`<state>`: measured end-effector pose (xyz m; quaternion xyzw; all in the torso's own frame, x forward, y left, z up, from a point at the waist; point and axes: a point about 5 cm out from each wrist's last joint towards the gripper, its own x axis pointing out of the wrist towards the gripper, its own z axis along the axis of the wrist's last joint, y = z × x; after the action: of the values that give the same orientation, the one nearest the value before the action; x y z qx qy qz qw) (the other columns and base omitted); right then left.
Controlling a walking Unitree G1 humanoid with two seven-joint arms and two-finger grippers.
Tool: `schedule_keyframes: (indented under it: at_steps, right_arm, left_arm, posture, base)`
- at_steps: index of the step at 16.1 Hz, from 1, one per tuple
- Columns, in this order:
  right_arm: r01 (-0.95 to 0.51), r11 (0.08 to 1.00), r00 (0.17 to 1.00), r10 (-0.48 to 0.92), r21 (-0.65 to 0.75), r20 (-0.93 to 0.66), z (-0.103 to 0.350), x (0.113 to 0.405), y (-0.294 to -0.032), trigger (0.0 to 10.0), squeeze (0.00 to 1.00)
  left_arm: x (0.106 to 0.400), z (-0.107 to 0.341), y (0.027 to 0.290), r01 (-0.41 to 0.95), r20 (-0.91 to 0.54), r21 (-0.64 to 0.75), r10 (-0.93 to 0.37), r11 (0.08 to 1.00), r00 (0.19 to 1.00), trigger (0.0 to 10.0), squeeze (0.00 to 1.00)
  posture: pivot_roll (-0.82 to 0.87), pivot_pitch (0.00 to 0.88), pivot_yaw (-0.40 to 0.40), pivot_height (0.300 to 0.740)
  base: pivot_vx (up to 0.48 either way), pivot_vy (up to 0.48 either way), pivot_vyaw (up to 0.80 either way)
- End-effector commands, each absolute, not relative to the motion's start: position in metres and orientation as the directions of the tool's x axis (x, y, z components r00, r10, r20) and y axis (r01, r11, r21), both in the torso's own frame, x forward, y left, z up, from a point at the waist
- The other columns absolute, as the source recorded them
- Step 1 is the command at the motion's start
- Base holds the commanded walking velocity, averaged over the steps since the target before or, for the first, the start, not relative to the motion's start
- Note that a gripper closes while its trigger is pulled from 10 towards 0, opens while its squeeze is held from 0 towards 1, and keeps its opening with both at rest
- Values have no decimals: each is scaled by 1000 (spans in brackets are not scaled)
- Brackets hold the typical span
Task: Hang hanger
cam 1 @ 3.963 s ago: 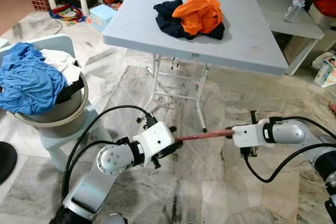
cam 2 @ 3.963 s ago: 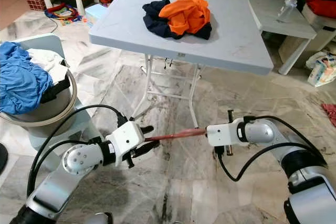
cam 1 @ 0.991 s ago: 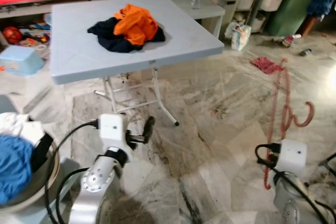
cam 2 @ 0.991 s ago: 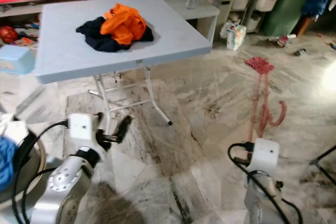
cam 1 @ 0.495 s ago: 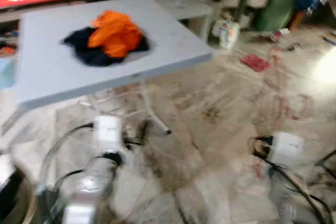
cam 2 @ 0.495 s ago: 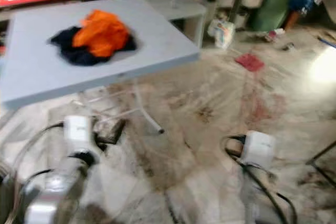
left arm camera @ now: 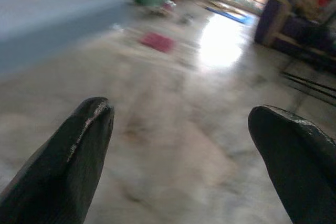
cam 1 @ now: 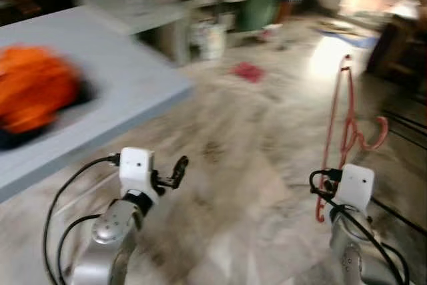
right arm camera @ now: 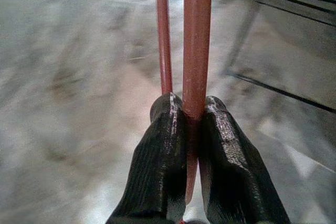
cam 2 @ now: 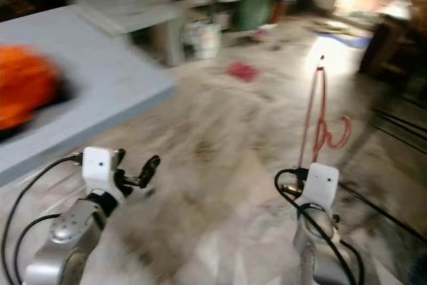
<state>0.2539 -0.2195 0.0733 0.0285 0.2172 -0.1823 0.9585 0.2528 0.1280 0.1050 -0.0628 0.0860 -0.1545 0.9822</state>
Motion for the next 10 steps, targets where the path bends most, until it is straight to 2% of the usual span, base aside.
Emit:
schedule_keyframes:
  at_steps: [1,5,10]
  right_arm:
    - [380,925,836,-357,-30,-416,75,255,-221,10000,0]
    - [381,924,832,-355,-27,-426,74,254,-219,10000,0]
    - [385,923,829,-356,-21,-432,73,255,-218,10000,0]
  left_arm:
    - [251,103,124,317,-173,-157,-342,935,923,10000,0]
    - [250,101,117,337,-184,-181,-368,924,911,10000,0]
    - [254,101,120,327,-197,-174,-358,929,913,10000,0]
  posture:
    - [47,79,-81,740]
    - [43,84,-85,740]
    - [40,82,-85,740]
  base:
    - [0,0,-800]
    - [0,0,-800]
    - [0,0,-800]
